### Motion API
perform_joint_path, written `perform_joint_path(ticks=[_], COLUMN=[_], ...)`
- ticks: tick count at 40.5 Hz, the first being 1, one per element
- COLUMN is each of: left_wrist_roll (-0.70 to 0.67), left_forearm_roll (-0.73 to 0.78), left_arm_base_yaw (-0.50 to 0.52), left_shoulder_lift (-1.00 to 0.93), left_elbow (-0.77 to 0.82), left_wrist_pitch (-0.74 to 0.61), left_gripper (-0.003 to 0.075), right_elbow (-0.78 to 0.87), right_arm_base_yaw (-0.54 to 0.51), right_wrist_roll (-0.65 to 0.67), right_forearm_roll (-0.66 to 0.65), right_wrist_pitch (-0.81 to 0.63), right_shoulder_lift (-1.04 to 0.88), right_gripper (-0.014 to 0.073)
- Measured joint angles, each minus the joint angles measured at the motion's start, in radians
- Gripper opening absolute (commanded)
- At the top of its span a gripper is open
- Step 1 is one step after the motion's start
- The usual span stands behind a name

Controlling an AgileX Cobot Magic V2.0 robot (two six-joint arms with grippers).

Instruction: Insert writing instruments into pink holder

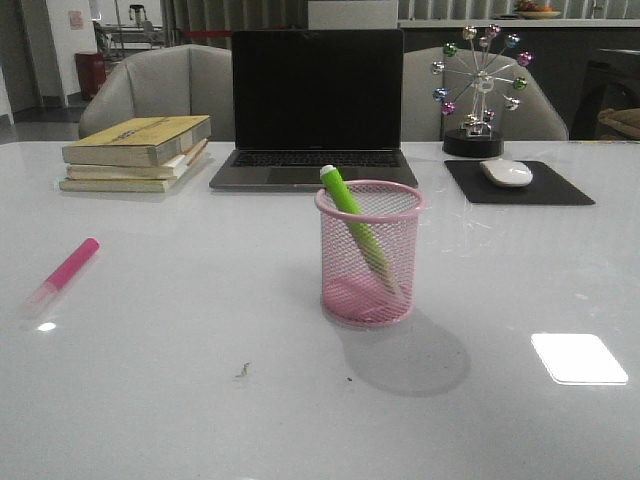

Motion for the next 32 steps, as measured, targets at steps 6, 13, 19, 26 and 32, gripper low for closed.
perform_joint_path(ticks=[6, 13, 19, 26, 32], left_wrist_roll=[0.0, 0.0, 0.0, 0.0, 0.0], left_forearm_roll=[0.0, 0.0, 0.0, 0.0, 0.0], left_arm_base_yaw=[0.0, 0.0, 0.0, 0.0, 0.0], left_shoulder_lift=[0.0, 0.0, 0.0, 0.0, 0.0], left_elbow=[0.0, 0.0, 0.0, 0.0, 0.0], left_wrist_pitch=[0.0, 0.0, 0.0, -0.012, -0.053], left_gripper=[0.0129, 0.0129, 0.0129, 0.0129, 0.0129], right_elbow=[0.0, 0.0, 0.0, 0.0, 0.0], right_arm_base_yaw=[0.0, 0.0, 0.0, 0.0, 0.0], right_wrist_roll=[0.0, 0.0, 0.0, 0.0, 0.0], right_forearm_roll=[-0.011, -0.02, -0.022, -0.024, -0.024], right_wrist_pitch=[0.188, 0.393, 0.506, 0.559, 0.563], right_shoulder_lift=[-0.146, -0.26, -0.302, -0.306, -0.306], right_gripper=[0.0447, 0.0447, 0.0447, 0.0447, 0.0447])
